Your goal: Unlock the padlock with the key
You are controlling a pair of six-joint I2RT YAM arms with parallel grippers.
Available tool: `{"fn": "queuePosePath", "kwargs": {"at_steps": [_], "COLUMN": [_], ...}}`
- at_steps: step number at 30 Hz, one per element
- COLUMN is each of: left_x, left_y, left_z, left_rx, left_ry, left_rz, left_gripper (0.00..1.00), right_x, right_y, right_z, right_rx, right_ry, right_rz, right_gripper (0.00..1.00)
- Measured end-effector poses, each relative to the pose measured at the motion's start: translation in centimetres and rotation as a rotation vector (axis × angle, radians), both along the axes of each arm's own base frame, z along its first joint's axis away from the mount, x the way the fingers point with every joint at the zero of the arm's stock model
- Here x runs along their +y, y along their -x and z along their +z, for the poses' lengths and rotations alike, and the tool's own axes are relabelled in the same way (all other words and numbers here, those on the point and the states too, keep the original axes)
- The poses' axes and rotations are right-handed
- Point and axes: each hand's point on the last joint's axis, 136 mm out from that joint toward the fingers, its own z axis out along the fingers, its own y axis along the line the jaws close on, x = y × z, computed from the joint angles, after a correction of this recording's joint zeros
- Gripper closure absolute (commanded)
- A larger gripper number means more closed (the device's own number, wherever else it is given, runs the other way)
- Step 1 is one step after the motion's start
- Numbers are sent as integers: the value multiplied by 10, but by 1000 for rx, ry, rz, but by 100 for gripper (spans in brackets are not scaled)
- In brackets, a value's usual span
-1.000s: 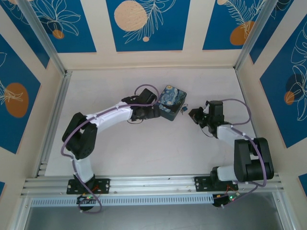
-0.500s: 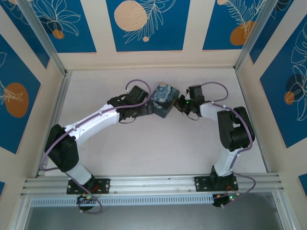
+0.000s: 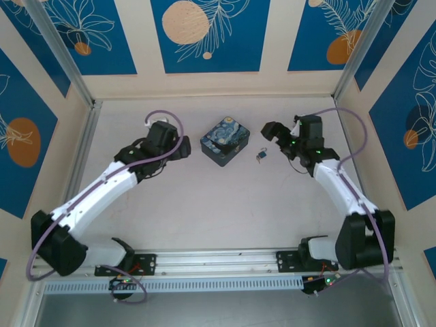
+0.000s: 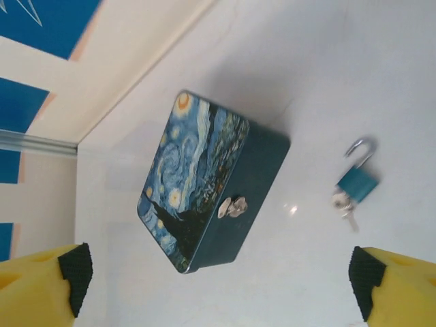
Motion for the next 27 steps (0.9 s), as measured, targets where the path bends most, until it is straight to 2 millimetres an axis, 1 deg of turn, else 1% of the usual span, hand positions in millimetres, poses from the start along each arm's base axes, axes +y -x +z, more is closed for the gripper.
{"fn": "queuePosePath", "kwargs": {"at_steps": [1, 3, 4, 6, 8, 9, 12, 14, 16, 17, 18, 20, 22, 24, 27], "left_x": [7, 19, 26, 40, 55, 64, 97, 121, 138, 146, 150, 156, 156, 152, 147], "left_y": [0, 1, 1, 0, -1, -3, -8, -8, -8, -7, -7, -7, -9, -15, -31], "left_z": [7, 16, 20, 20, 12, 6, -21, -48, -74, -90, -101, -129, -152, -162, -161], "left_rx": [-47, -122, -164, -223, -259, -269, -272, -248, -218, -199, -190, -161, -134, -133, -188], "left_ry": [-30, -94, -139, -226, -306, -336, -403, -435, -451, -457, -456, -461, -457, -435, -385], "left_rz": [2, 5, 4, 9, 20, 36, 99, 147, 174, 183, 186, 171, 138, 100, 58], "left_gripper": [0, 0, 0, 0, 0, 0, 0, 0, 0, 0, 0, 0, 0, 0, 0], "right_x": [-9, -26, -35, -51, -67, -73, -94, -109, -120, -125, -128, -134, -137, -136, -132], "right_y": [2, 3, 3, 4, 7, 8, 9, 12, 15, 17, 18, 19, 20, 20, 22], "right_z": [8, 16, 16, 13, 3, -1, -19, -34, -48, -57, -64, -79, -93, -105, -125], "right_rx": [-19, -41, -48, -60, -68, -66, -60, -54, -53, -52, -54, -63, -80, -103, -130], "right_ry": [28, 92, 136, 224, 333, 375, 495, 554, 595, 615, 630, 665, 695, 711, 719], "right_rz": [-20, -69, -103, -157, -188, -199, -239, -270, -293, -300, -302, -302, -288, -269, -228], "right_gripper": [0, 0, 0, 1, 0, 0, 0, 0, 1, 0, 1, 0, 0, 1, 0]}}
